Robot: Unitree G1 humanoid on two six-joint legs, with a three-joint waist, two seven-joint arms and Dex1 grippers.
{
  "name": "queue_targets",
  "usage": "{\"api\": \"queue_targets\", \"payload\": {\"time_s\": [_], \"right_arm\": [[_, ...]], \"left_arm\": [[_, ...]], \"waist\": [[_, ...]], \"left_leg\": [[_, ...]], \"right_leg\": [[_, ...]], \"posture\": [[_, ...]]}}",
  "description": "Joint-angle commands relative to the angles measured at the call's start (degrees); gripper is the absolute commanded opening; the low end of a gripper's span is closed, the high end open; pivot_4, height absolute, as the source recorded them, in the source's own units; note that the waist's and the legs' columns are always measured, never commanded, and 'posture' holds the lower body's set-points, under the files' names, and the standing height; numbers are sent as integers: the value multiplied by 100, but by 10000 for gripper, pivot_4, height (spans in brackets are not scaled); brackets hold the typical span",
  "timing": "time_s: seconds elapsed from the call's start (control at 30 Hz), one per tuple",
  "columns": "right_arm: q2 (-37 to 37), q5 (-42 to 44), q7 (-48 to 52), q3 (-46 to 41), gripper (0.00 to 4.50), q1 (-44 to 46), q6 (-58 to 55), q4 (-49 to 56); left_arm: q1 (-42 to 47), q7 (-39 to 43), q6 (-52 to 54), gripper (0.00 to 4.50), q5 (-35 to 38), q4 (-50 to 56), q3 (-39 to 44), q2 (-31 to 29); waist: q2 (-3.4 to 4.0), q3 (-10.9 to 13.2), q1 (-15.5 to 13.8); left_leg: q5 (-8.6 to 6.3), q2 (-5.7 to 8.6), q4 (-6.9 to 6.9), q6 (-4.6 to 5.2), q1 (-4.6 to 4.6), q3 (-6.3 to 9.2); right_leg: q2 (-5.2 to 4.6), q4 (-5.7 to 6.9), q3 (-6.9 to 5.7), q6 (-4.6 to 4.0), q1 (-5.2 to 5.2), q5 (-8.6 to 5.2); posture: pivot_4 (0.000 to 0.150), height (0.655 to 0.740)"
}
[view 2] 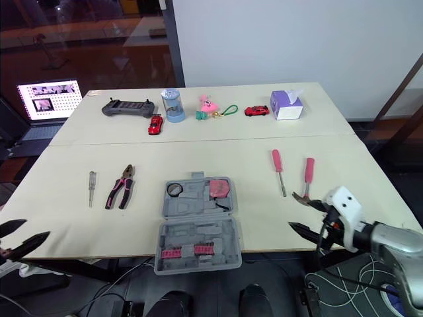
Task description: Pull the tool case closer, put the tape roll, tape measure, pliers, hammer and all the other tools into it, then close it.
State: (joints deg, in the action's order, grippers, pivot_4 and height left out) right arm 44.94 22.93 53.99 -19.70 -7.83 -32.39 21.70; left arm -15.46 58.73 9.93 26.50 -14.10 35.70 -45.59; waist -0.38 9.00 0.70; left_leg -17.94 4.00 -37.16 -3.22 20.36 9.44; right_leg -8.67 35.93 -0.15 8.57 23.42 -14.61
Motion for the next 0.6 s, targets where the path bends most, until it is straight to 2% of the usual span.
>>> {"api": "queue_targets", "payload": {"time_s": [0.03,0.2,0.33,0.47,0.6], "right_arm": [[-95,306,-145,573,44553,679,-234,538],[-430,227,-328,1614,44553,1791,-384,509],[-622,194,-415,2079,44553,2331,-500,339],[-659,102,-405,2424,44553,2656,-467,175],[-673,131,-245,2641,44553,2950,-426,157]], "left_arm": [[337,-963,1076,45000,147,1136,-557,362],[1727,-2480,2271,45000,-20,1472,-1201,994],[2609,-3060,2783,45000,-332,1269,-1681,1119],[3441,-3628,3167,45000,-711,610,-2094,1299],[4218,-3973,3049,45000,-1116,-551,-2362,1466]], "waist": [[-5,3,-3],[-34,19,-46],[-38,21,-7],[-38,21,15],[-42,23,-2]], "left_leg": [[0,0,-1,0,0,2],[9,4,-6,-15,3,18],[14,8,-7,-24,4,20],[33,10,-2,-59,5,16],[37,11,-5,-66,6,19]], "right_leg": [[1,0,0,0,0,0],[2,6,-6,0,-2,1],[2,7,-6,0,2,2],[1,2,-4,0,6,2],[2,8,-5,1,6,2]], "posture": [[1500,7400],[1500,7400],[1500,7400],[1500,7400],[1500,7400]]}}
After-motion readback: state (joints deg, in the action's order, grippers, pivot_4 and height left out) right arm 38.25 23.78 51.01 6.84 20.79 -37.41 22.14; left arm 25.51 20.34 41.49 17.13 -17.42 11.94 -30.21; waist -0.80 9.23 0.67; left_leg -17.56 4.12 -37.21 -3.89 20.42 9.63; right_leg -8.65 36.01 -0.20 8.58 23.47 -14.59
